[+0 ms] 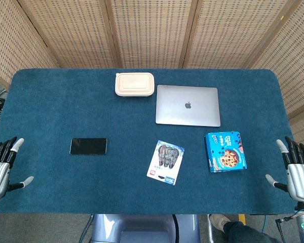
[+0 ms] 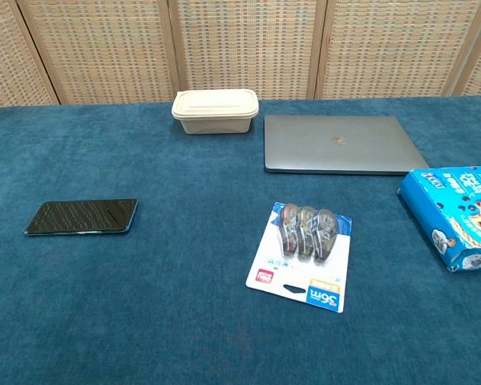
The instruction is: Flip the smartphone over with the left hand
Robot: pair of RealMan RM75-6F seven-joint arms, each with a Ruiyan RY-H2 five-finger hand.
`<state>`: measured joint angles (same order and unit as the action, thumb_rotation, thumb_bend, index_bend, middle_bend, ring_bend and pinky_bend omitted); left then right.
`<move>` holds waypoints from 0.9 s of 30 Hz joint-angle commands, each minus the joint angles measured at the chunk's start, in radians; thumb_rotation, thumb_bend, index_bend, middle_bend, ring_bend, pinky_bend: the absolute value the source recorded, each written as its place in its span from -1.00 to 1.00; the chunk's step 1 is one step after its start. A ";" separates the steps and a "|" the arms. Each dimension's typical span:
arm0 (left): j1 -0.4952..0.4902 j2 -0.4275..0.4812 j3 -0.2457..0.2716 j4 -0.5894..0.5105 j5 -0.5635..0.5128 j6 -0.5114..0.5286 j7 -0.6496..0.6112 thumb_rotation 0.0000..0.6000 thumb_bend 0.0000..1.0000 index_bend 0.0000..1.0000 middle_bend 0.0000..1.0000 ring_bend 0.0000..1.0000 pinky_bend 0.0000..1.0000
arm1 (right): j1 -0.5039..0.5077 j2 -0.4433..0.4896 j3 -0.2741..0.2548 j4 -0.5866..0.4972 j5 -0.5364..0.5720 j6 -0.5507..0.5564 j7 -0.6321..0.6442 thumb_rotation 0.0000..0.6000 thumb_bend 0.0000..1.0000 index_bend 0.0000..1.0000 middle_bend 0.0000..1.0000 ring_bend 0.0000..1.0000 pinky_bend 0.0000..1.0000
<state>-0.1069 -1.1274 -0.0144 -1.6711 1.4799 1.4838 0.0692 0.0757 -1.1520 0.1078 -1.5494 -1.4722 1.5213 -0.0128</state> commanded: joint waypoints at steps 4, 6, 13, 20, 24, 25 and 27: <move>-0.008 -0.005 -0.012 -0.006 -0.020 -0.018 0.015 1.00 -1.00 -1.00 -1.00 -1.00 -1.00 | 0.002 0.003 0.004 0.006 0.010 -0.009 0.012 1.00 -1.00 -1.00 -1.00 -1.00 -1.00; -0.007 -0.009 -0.013 -0.003 -0.020 -0.017 0.020 1.00 -1.00 -1.00 -1.00 -1.00 -1.00 | 0.003 0.002 0.004 0.009 0.012 -0.014 0.015 1.00 -1.00 -1.00 -1.00 -1.00 -1.00; -0.021 -0.028 -0.012 0.018 -0.015 -0.046 0.020 1.00 -1.00 -1.00 -1.00 -1.00 -1.00 | 0.006 0.004 0.005 0.000 0.006 -0.013 0.014 1.00 -1.00 -1.00 -1.00 -1.00 -1.00; -0.073 -0.078 -0.027 0.057 0.004 -0.105 0.008 1.00 -0.36 -1.00 -1.00 -1.00 -1.00 | 0.010 0.005 0.001 0.004 0.021 -0.037 0.015 1.00 -1.00 -1.00 -1.00 -1.00 -1.00; -0.169 -0.187 -0.054 0.123 -0.017 -0.236 0.038 1.00 -0.10 -1.00 -1.00 -1.00 -1.00 | 0.014 0.004 0.000 0.005 0.025 -0.049 0.019 1.00 -1.00 -1.00 -1.00 -1.00 -1.00; -0.193 -0.225 -0.067 0.154 -0.034 -0.268 0.048 1.00 -0.06 -1.00 -1.00 -1.00 -1.00 | 0.014 0.004 -0.001 0.005 0.026 -0.051 0.020 1.00 -1.00 -1.00 -1.00 -1.00 -1.00; -0.206 -0.252 -0.074 0.176 -0.046 -0.283 0.056 1.00 -0.02 -1.00 -1.00 -1.00 -1.00 | 0.015 0.004 -0.001 0.006 0.027 -0.053 0.020 1.00 -1.00 -1.00 -1.00 -1.00 -1.00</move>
<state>-0.2634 -1.3141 -0.0648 -1.5493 1.4602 1.2563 0.1030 0.0902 -1.1480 0.1072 -1.5441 -1.4455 1.4689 0.0071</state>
